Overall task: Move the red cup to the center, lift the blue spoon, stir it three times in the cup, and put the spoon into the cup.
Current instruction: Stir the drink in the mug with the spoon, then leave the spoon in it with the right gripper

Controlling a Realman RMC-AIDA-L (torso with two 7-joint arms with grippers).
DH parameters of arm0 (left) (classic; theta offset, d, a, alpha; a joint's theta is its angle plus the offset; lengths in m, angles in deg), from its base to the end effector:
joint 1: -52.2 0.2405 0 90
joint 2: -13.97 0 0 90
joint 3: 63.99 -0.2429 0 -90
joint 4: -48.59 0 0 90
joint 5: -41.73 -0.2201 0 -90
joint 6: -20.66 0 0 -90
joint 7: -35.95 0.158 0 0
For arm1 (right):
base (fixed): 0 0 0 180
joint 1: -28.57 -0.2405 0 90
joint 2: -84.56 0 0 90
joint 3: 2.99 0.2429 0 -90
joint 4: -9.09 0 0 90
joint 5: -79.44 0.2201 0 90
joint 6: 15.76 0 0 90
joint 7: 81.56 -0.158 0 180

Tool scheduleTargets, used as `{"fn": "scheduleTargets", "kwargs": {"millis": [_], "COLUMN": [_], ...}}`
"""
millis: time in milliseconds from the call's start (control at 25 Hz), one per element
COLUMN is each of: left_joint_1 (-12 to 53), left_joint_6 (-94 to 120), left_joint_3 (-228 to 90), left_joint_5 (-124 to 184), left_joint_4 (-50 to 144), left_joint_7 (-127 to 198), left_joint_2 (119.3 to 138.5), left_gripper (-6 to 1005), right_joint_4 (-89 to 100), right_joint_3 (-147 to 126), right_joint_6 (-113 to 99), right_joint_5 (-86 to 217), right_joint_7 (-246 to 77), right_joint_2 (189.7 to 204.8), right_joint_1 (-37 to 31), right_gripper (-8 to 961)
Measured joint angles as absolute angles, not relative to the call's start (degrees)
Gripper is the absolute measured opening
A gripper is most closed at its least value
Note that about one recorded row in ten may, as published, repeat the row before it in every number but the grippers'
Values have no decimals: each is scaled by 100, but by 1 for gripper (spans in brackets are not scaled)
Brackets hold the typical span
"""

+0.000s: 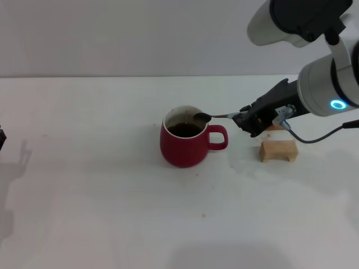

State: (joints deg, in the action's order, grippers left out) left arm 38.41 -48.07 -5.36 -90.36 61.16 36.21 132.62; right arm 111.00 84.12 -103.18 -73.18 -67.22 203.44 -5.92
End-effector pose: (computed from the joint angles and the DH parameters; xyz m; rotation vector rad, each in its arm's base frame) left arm -0.3795 0.2895 0.0148 -1.3828 -0.5621 -0.5150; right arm 0.0665 0.3457 0.0050 -2.4807 0.6542 -0.2642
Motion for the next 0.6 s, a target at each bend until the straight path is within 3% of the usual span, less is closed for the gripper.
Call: {"fn": "scheduleTargets", "kwargs": {"millis": [600], "left_joint_1": [3799], "left_joint_6": [-4806], "left_joint_3": [-537], "left_joint_5": [-9017], "left_joint_4": [6116], "left_joint_7": [3621], "left_joint_2": [13271], "left_gripper": [845], "right_joint_4": [10331], "right_joint_3": [8313], "right_joint_6": [-9982], "right_joint_5": [-7322], "right_joint_7": [-6608], "right_joint_2": [20338], "right_joint_1": [-1025], "right_gripper": [125]}}
